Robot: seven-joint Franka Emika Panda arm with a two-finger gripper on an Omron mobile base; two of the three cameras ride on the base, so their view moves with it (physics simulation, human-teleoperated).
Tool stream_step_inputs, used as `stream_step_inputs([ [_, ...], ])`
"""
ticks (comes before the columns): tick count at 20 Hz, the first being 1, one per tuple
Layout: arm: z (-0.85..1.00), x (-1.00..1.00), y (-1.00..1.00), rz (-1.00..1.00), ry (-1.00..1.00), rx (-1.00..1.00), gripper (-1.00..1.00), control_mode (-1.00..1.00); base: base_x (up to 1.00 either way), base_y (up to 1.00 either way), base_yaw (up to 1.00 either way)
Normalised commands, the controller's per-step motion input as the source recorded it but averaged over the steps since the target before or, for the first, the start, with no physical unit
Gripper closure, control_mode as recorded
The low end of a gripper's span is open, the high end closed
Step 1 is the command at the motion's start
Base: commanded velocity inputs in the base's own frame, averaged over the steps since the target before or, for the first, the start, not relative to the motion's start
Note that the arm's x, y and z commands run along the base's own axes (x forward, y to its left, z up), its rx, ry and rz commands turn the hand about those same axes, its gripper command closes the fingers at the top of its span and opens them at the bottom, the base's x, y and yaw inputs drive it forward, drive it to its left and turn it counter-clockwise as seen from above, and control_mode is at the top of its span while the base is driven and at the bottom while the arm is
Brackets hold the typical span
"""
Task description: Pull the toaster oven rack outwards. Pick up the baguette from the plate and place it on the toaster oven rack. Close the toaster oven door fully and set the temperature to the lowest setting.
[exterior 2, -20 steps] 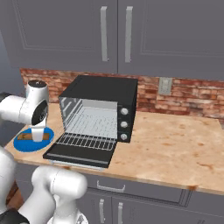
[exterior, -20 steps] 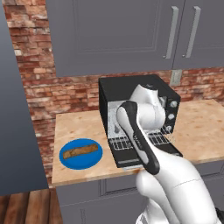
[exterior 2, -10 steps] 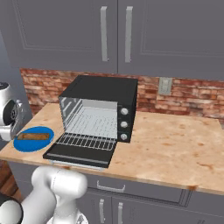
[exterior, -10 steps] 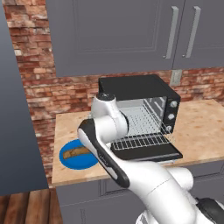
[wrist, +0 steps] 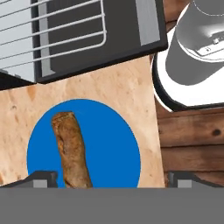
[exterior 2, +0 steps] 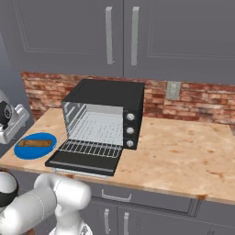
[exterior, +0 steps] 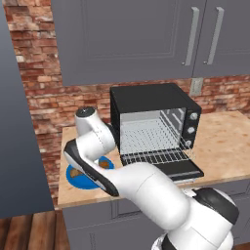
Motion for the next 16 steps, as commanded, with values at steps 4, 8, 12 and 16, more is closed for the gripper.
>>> stream_step_inputs([
  [4,-0.31,0.03,0.00,-0.11,0.11,-0.02,-1.00,-1.00,0.00,0.00,0.00],
  [8,-0.34,0.00,0.00,-0.01,0.04,0.00,-1.00,-1.00,0.00,0.00,0.00],
  [12,-0.33,0.05,0.00,0.01,0.00,0.00,-1.00,-1.00,0.00,0.00,0.00],
  [16,-0.30,0.27,0.00,0.00,0.00,-0.02,-1.00,-1.00,0.00,0.00,0.00],
])
